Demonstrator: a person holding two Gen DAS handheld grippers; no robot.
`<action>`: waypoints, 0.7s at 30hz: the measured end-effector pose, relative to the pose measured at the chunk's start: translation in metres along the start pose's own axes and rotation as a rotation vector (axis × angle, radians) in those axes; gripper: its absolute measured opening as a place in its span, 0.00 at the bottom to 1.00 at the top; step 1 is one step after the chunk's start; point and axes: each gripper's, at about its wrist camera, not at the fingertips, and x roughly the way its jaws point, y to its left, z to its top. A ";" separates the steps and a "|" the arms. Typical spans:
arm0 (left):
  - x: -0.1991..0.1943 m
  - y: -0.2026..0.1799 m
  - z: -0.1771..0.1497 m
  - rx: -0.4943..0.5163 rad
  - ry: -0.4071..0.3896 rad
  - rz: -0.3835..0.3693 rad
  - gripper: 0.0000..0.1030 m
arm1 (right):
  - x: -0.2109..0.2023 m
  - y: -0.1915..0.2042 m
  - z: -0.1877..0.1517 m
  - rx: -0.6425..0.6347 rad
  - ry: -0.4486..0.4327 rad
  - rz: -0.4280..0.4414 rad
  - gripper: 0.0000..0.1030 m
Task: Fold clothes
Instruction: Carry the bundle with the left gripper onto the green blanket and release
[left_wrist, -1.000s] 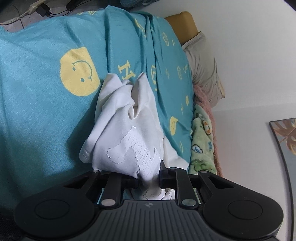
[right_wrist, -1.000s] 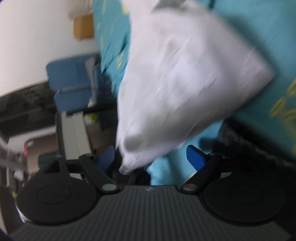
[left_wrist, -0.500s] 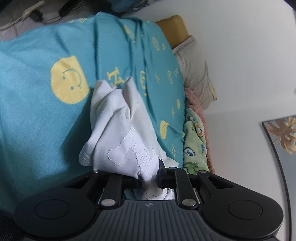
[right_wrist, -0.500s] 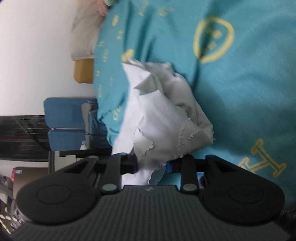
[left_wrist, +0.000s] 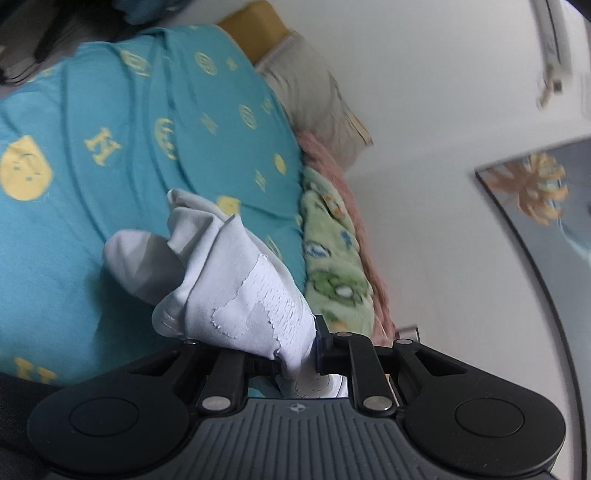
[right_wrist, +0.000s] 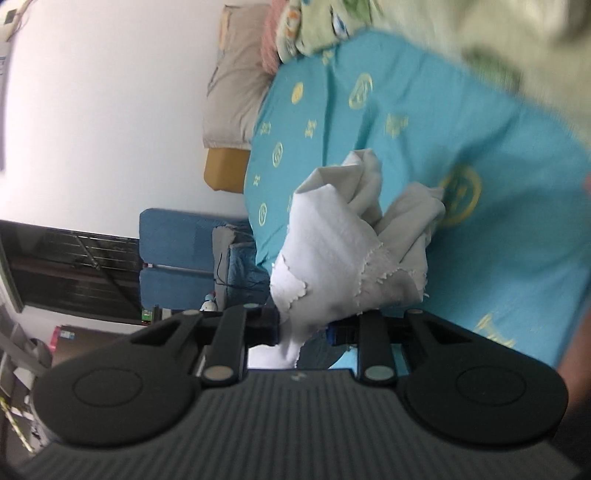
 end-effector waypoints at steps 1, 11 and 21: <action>0.008 -0.013 -0.004 0.016 0.023 0.000 0.16 | -0.012 0.001 0.009 -0.006 -0.008 -0.004 0.25; 0.158 -0.175 -0.021 0.233 0.167 -0.060 0.16 | -0.078 0.037 0.153 -0.120 -0.260 -0.067 0.25; 0.341 -0.331 -0.052 0.463 0.165 -0.258 0.17 | -0.139 0.066 0.288 -0.395 -0.638 -0.154 0.24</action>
